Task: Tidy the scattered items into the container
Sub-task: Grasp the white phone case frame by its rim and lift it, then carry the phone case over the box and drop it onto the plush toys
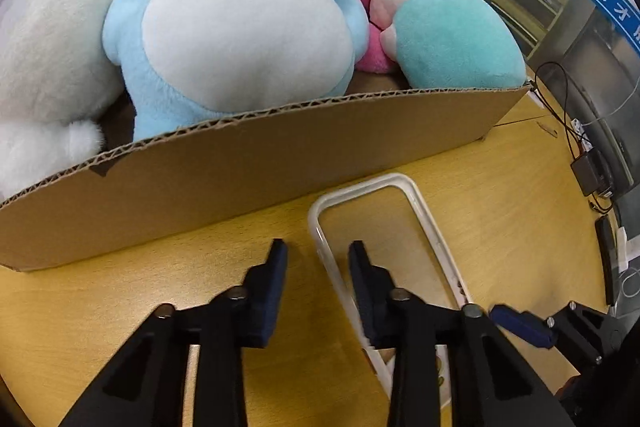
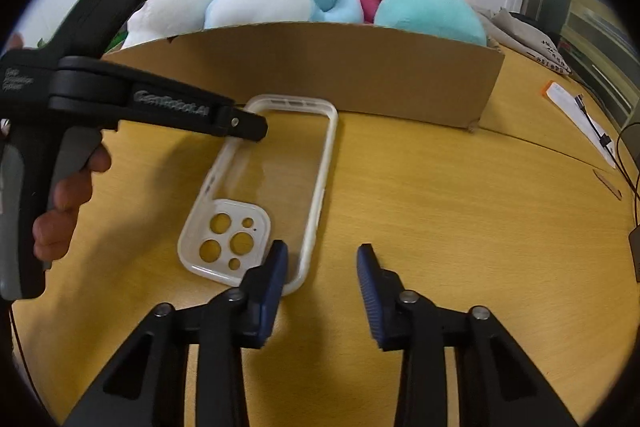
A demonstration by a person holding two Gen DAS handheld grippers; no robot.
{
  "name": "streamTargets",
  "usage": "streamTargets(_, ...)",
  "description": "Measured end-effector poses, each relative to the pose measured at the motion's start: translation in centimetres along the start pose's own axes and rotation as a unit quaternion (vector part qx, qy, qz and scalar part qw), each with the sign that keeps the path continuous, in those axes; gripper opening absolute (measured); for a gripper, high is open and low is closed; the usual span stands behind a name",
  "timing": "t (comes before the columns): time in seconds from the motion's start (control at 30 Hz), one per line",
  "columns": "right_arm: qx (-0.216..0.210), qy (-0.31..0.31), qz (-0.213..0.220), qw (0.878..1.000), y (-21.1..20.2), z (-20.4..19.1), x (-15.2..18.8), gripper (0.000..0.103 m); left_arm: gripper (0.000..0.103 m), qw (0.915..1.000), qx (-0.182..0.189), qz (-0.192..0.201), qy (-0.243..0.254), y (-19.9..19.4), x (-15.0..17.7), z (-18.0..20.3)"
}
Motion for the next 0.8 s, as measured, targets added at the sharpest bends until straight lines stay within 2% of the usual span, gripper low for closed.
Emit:
streamTargets(0.03,-0.002,-0.008,0.003,1.0,-0.1,-0.3,0.2,0.016,0.014,0.9999,0.013,-0.005,-0.005,-0.1,0.2,-0.1)
streamTargets(0.07,-0.003,-0.016,0.005,1.0,-0.3,-0.6,0.5,0.01,0.014,0.9997,0.023,-0.008,-0.008,-0.2,0.6,-0.2)
streamTargets(0.27,-0.023,-0.037,0.006,0.999,-1.7,-2.2,2.5,0.009,0.013,0.9986,0.05,-0.01,-0.013,-1.9,3.5,-0.8)
streamTargets(0.37,-0.047,-0.027,0.006,0.998,-2.5,-2.6,3.1,0.006,0.012,0.9977,0.064,0.006,-0.023,-4.0,4.0,-1.2)
streamTargets(0.43,-0.055,-0.023,0.024,0.998,-3.6,-2.7,3.1,0.006,0.011,0.9969,0.072,0.023,-0.021,-5.8,3.7,-1.2)
streamTargets(0.63,-0.059,-0.026,0.102,0.993,-8.3,-3.1,-0.5,0.006,0.011,0.9923,0.068,0.104,0.008,-12.8,-0.8,0.0)
streamTargets(0.8,-0.047,-0.035,0.166,0.984,-11.5,-3.1,-5.5,0.006,0.011,0.9856,0.056,0.151,0.051,-17.4,-6.8,0.2)
Point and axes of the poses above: each gripper's, at about its wrist camera, not at the fingertips, and y roughly the way its jaws point, z to its right, x to its underside, the point moved 3 cm from there along y, roughly the way its jaws point, and after that the axes turned 2 degrees about -z, right-handed, at the moved point
